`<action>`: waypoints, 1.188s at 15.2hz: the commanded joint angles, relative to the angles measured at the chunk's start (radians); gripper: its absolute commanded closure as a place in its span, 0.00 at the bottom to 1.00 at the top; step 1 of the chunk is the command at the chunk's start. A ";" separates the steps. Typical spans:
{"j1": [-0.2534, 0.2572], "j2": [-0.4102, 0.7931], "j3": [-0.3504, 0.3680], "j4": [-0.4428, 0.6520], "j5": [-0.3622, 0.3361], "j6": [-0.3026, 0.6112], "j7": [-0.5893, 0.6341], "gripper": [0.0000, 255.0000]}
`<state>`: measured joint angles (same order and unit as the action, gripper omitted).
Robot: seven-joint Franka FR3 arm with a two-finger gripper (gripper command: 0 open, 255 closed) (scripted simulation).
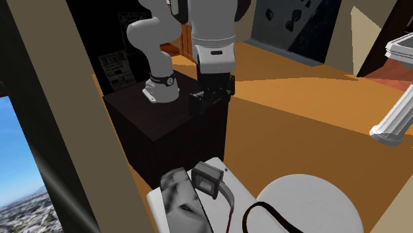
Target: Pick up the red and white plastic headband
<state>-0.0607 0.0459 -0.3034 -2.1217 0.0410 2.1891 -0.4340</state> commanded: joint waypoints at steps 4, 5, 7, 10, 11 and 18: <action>-0.040 0.210 -0.004 0.167 0.100 0.016 -0.102 0.00; -0.052 0.252 -0.001 0.204 0.118 0.016 -0.120 0.00; -0.076 0.335 0.008 0.281 0.152 0.011 -0.151 0.00; -0.115 0.462 0.024 0.411 0.193 -0.007 -0.188 0.00; -0.127 0.497 0.029 0.450 0.203 -0.014 -0.196 0.00; -0.135 0.550 0.042 0.435 0.222 0.053 -0.211 0.00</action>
<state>-0.1946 0.5923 -0.2624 -1.6795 0.2603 2.2310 -0.6411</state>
